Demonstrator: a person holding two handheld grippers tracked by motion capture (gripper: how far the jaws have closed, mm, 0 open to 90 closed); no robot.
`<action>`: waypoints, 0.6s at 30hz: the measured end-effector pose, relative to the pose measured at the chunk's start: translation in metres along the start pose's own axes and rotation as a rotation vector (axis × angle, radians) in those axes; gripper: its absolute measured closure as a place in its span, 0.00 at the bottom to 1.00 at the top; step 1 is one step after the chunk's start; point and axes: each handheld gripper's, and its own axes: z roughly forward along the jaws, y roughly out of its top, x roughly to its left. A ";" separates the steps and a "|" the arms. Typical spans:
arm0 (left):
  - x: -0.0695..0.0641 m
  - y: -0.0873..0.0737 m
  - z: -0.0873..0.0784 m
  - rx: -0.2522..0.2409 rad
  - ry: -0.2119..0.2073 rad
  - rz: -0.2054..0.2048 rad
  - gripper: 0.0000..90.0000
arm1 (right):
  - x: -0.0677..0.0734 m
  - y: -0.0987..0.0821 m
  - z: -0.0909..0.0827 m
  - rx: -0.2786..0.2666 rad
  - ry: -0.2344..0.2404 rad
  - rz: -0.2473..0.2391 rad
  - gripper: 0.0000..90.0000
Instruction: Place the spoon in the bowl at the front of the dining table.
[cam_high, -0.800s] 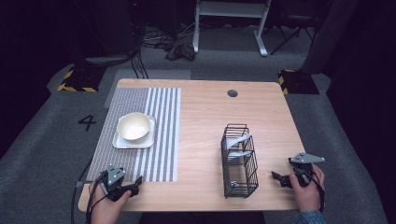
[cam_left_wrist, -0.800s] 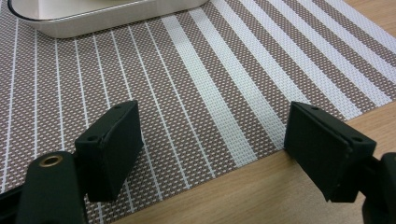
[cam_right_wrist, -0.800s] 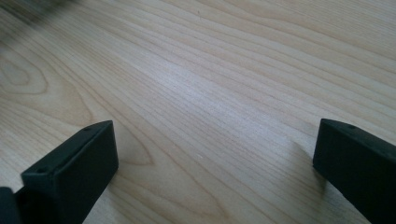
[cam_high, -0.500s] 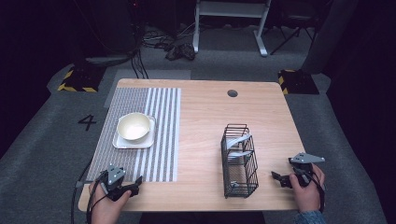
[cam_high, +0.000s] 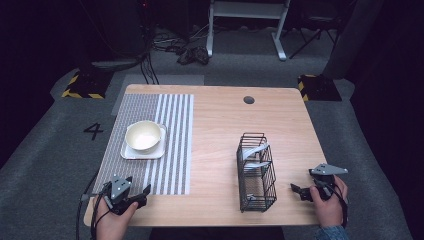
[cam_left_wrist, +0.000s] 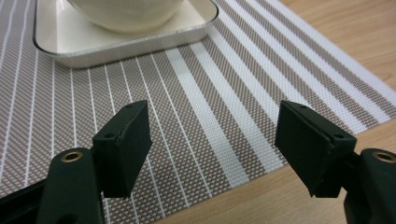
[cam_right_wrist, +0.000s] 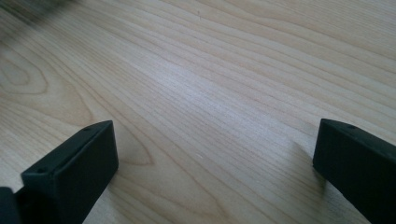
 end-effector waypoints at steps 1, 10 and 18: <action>0.000 0.001 -0.001 -0.008 0.000 0.001 0.30 | 0.000 0.000 0.000 0.000 0.000 0.000 0.00; -0.009 0.018 -0.020 -0.095 -0.019 0.015 0.30 | 0.000 0.000 0.000 0.000 0.000 0.000 0.00; -0.018 0.032 -0.037 -0.122 -0.010 0.028 0.30 | 0.000 0.000 0.000 0.000 0.000 0.000 0.00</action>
